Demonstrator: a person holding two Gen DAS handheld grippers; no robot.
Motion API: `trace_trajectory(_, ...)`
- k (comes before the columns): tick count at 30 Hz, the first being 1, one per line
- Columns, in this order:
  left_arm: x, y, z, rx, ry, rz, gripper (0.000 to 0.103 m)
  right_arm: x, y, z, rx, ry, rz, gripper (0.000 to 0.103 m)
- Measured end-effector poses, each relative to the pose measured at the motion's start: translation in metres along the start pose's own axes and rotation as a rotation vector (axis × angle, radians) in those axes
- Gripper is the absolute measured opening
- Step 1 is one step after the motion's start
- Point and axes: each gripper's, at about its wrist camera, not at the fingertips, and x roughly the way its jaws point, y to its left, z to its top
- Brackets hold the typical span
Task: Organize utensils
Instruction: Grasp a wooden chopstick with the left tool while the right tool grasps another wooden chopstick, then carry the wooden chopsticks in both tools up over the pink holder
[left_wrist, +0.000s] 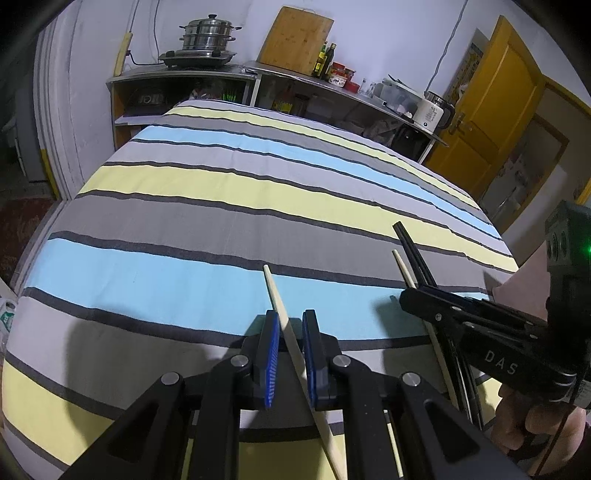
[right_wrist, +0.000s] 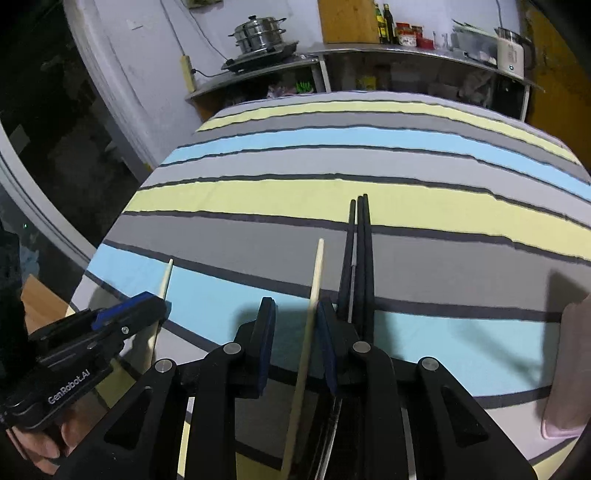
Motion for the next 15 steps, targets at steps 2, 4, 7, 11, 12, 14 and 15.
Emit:
trace_trajectory(2, 0.0, 0.001, 0.0, -0.002, 0.001, -0.001, 0.012, 0.001, 0.0, 0.002, -0.001, 0.006, 0.015, 0.024)
trace_trajectory(4, 0.001, 0.002, 0.003, -0.013, 0.002, -0.004, 0.012, 0.003, 0.0, 0.007, -0.002, 0.009, 0.013, 0.024)
trace_trajectory(7, 0.004, 0.003, 0.008, -0.031, 0.008, -0.006, 0.012, 0.008, 0.0, 0.012, -0.012, 0.011, 0.002, 0.024)
trace_trajectory(11, 0.011, 0.001, 0.016, -0.026, 0.014, 0.002, 0.012, 0.012, 0.003, 0.018, -0.035, 0.014, -0.016, 0.023)
trace_trajectory(12, 0.012, 0.0, 0.017, -0.021, 0.015, 0.007, 0.012, 0.013, 0.003, 0.019, -0.041, 0.014, -0.022, 0.022)
trace_trajectory(14, 0.014, -0.003, 0.019, -0.009, 0.019, 0.022, 0.012, 0.015, 0.005, 0.021, -0.05, 0.016, -0.038, 0.018)
trace_trajectory(15, 0.015, -0.005, 0.02, -0.002, 0.022, 0.033, 0.012, 0.016, 0.005, 0.021, -0.054, 0.017, -0.046, 0.015)
